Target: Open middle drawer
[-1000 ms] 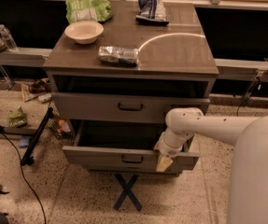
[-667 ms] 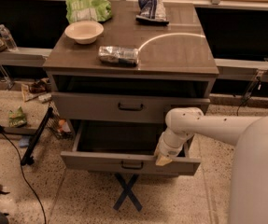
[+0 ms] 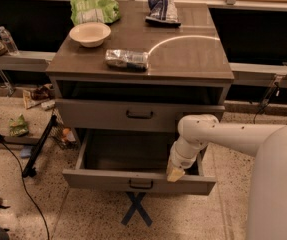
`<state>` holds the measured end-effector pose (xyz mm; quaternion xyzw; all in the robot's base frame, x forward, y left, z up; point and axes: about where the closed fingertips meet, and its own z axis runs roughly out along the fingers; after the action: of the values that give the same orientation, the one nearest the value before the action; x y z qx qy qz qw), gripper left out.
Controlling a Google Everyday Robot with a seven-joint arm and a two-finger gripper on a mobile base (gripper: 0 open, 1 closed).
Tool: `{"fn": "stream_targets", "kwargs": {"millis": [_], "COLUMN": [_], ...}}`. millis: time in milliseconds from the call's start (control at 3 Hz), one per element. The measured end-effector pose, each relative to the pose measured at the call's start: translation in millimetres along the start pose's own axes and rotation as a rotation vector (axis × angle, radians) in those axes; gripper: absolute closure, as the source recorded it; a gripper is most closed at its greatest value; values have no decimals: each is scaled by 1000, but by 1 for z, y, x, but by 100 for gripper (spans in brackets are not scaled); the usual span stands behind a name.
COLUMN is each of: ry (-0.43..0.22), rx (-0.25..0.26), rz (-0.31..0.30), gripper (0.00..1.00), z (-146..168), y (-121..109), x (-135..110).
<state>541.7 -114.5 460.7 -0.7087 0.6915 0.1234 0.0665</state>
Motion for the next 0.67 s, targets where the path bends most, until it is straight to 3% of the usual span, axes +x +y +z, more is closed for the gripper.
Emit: {"fn": "stream_targets", "kwargs": {"millis": [667], "ry": [15], "rx": [28], "rz": [16], "gripper": [37], "z": [-9], "y": [-4], "x": [2]}}
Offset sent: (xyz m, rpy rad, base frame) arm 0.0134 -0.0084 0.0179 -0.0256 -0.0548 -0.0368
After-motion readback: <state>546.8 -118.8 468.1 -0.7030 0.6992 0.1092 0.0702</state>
